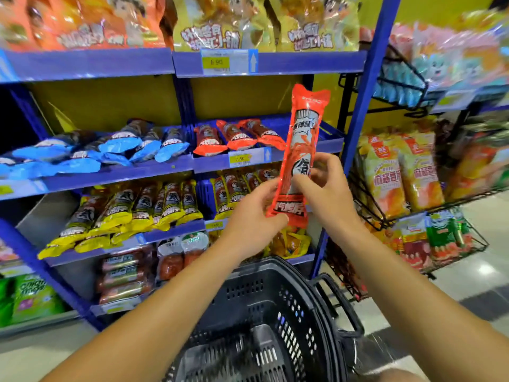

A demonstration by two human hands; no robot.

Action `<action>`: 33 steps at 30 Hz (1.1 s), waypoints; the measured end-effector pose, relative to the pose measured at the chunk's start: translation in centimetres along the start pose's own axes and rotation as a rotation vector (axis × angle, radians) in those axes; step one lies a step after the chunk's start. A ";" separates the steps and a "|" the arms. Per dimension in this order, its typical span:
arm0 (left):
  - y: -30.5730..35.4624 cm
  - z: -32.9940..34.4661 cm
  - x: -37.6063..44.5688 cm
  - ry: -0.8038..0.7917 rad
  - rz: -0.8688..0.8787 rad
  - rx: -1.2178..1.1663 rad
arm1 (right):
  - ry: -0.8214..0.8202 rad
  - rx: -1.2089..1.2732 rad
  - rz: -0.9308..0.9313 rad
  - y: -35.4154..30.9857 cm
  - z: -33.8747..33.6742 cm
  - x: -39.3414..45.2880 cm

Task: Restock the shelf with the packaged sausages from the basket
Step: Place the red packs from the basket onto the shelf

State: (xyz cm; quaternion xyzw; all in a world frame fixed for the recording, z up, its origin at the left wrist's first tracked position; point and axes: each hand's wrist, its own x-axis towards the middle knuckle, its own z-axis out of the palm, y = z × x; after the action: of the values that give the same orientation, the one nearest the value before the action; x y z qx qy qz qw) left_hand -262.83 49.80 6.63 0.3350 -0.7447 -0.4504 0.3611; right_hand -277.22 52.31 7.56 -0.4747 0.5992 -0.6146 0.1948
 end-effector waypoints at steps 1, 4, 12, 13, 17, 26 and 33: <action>0.2 -0.1 0.3 -0.009 0.019 0.081 | 0.014 0.005 0.009 -0.1 -0.8 0.6; 0.9 -1.7 1.9 0.088 0.142 0.389 | 0.038 -0.054 0.032 -0.6 -3.3 3.2; 1.0 -6.5 7.6 0.229 0.311 1.095 | 0.038 -0.404 0.060 -0.6 -3.1 13.0; 0.8 -6.9 8.0 0.225 0.302 1.144 | 0.033 -0.476 0.050 -0.7 -2.7 13.9; 0.1 -7.9 8.8 0.228 0.267 1.216 | -0.005 -0.745 0.005 -1.2 -0.9 16.4; -0.4 -8.3 9.9 0.226 0.255 1.227 | -0.130 -0.686 -0.003 -1.7 -1.5 16.8; -0.4 -8.3 10.2 0.197 0.233 1.239 | -0.276 -0.667 -0.160 -0.6 -2.1 14.5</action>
State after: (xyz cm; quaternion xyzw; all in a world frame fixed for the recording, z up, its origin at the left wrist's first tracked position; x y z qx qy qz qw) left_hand -261.05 37.66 11.43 0.4384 -0.8618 0.1390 0.2139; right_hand -285.58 41.89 13.56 -0.6358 0.6957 -0.3290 0.0593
